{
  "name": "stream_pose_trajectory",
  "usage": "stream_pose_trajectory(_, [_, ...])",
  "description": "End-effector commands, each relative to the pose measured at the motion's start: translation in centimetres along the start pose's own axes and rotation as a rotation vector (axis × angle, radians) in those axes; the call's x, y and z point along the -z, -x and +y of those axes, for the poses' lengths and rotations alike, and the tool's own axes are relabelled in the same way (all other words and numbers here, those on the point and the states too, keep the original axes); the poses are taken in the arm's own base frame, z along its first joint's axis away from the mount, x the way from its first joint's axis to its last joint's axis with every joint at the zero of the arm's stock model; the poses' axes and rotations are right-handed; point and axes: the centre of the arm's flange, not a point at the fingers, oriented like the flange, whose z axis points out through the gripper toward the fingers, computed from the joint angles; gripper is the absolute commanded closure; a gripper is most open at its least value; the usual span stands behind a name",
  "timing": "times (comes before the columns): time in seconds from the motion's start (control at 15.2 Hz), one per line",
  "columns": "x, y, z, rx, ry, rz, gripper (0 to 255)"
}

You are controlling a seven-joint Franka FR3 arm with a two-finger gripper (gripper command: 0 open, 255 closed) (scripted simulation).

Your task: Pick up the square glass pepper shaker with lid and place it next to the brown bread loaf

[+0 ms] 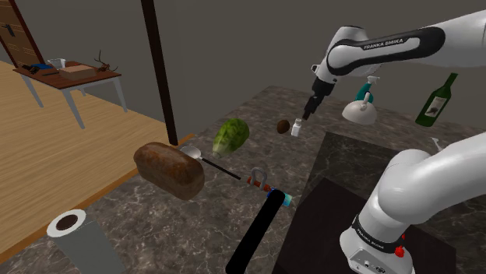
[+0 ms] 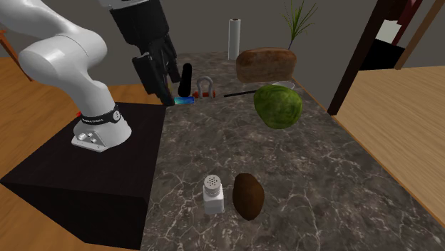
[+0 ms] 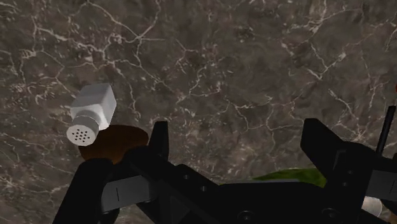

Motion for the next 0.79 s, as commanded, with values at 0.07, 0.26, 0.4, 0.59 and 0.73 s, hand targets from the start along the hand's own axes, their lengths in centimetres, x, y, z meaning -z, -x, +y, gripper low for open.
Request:
stream_pose_trajectory(0.07, [-2.3,-0.2,3.1,0.036,-0.002,0.011,0])
stream_pose_trajectory(0.26, [-4.6,-0.6,6.3,0.069,-0.006,0.020,0])
stream_pose_trajectory(0.4, [-6.2,-0.9,8.5,0.091,-0.008,0.026,0])
stream_pose_trajectory(0.59, [-8.5,-1.5,11.6,0.124,-0.012,0.035,0])
stream_pose_trajectory(0.73, [-10.1,-2.0,13.7,0.146,-0.014,0.041,0])
